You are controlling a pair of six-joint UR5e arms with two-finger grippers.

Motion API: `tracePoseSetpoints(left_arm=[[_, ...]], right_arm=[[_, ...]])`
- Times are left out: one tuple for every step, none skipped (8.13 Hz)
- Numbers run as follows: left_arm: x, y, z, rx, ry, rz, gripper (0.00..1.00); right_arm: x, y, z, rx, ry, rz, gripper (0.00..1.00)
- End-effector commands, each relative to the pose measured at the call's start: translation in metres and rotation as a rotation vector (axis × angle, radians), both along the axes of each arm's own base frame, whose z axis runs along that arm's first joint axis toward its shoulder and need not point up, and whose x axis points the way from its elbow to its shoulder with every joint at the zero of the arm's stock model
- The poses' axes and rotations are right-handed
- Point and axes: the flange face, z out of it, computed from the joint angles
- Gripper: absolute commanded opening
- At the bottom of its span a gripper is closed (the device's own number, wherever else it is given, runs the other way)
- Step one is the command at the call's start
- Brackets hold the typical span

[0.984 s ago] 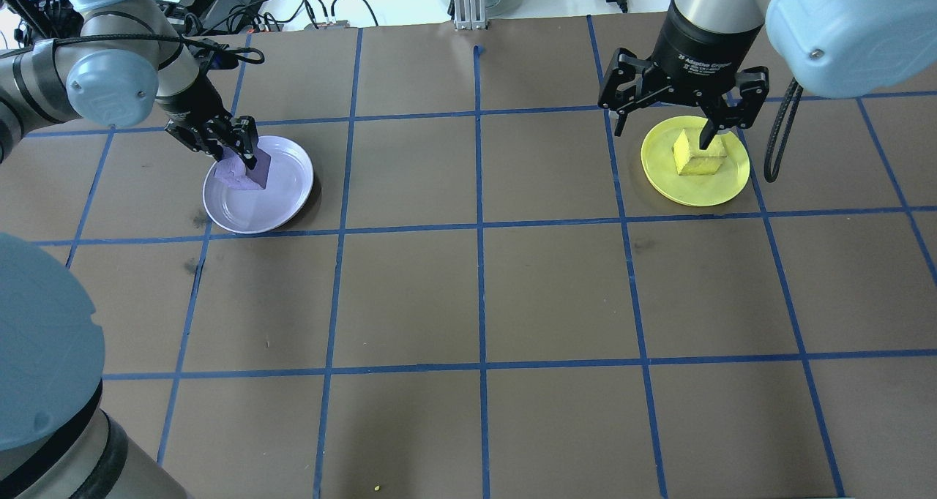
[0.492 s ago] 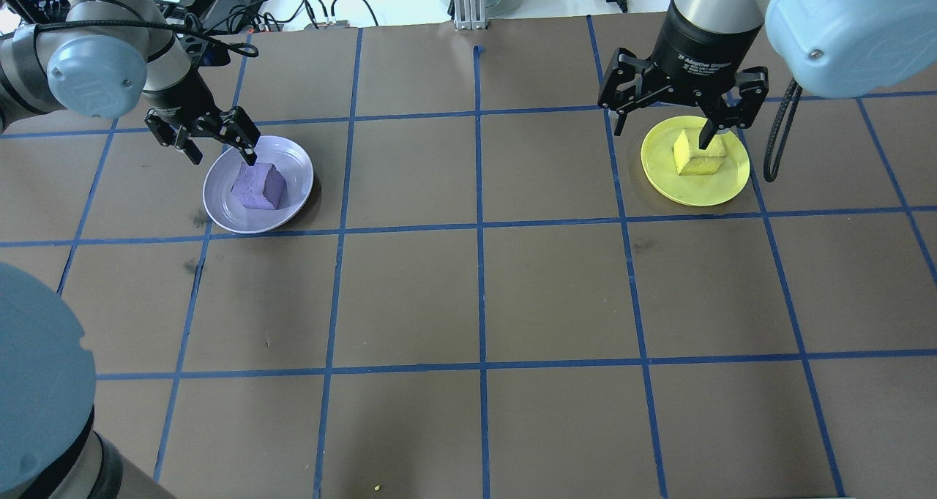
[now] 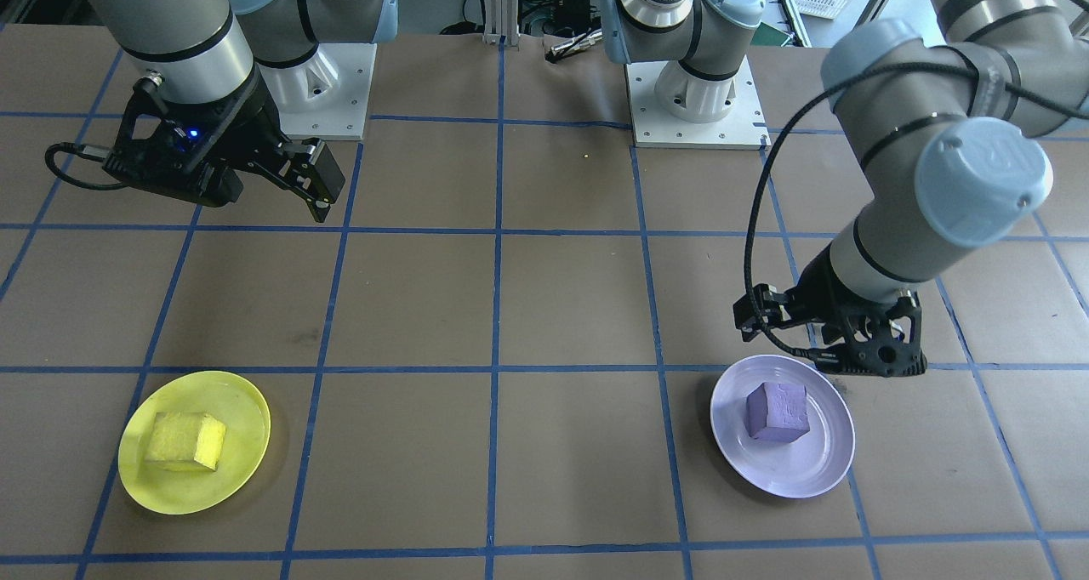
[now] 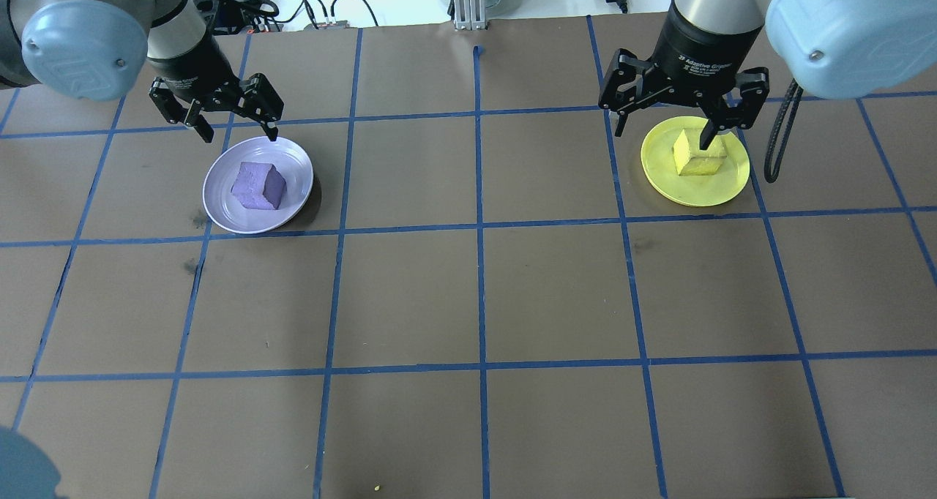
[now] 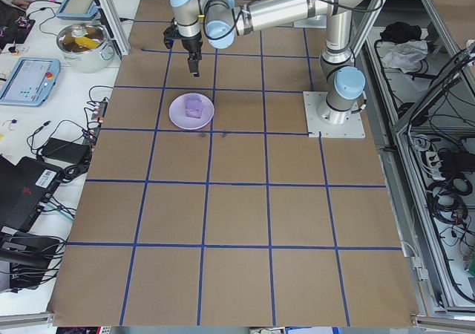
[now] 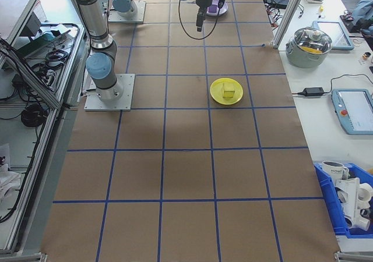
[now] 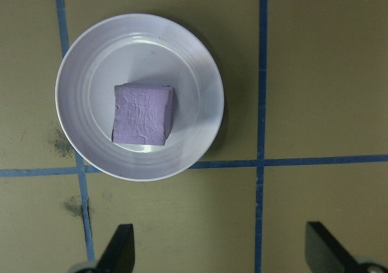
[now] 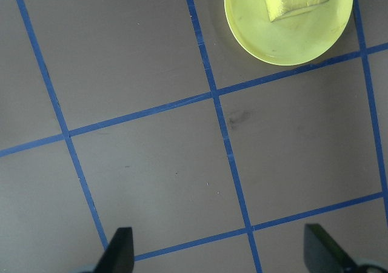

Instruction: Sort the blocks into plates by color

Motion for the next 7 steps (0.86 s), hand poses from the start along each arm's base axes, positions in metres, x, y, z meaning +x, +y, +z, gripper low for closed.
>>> tracePoseSetpoints(left_arm=[[-0.036,0.059,0.079,-0.041,0.01,0.027,1.0],[-0.051,0.072,0.091,-0.054,0.059,0.033,1.0],[-0.062,0.08,0.103,-0.075,0.059,0.061,1.0],[-0.065,0.08,0.101,-0.07,0.057,0.057,1.0],[-0.065,0.078,0.095,-0.064,0.056,0.056,1.0],[-0.065,0.079,0.095,-0.066,0.054,0.051,1.0],[-0.065,0.081,0.097,-0.072,0.054,0.049,1.0]], right_arm=[[0.0,0.0,0.0,0.0,0.0,-0.001,1.0],[0.0,0.0,0.0,-0.001,-0.001,-0.001,1.0],[0.0,0.0,0.0,-0.001,-0.001,-0.001,1.0],[0.0,0.0,0.0,-0.001,-0.001,-0.001,1.0],[0.0,0.0,0.0,0.0,-0.001,-0.001,1.0],[0.0,0.0,0.0,0.0,0.0,-0.001,1.0],[0.0,0.0,0.0,0.0,0.0,-0.001,1.0]])
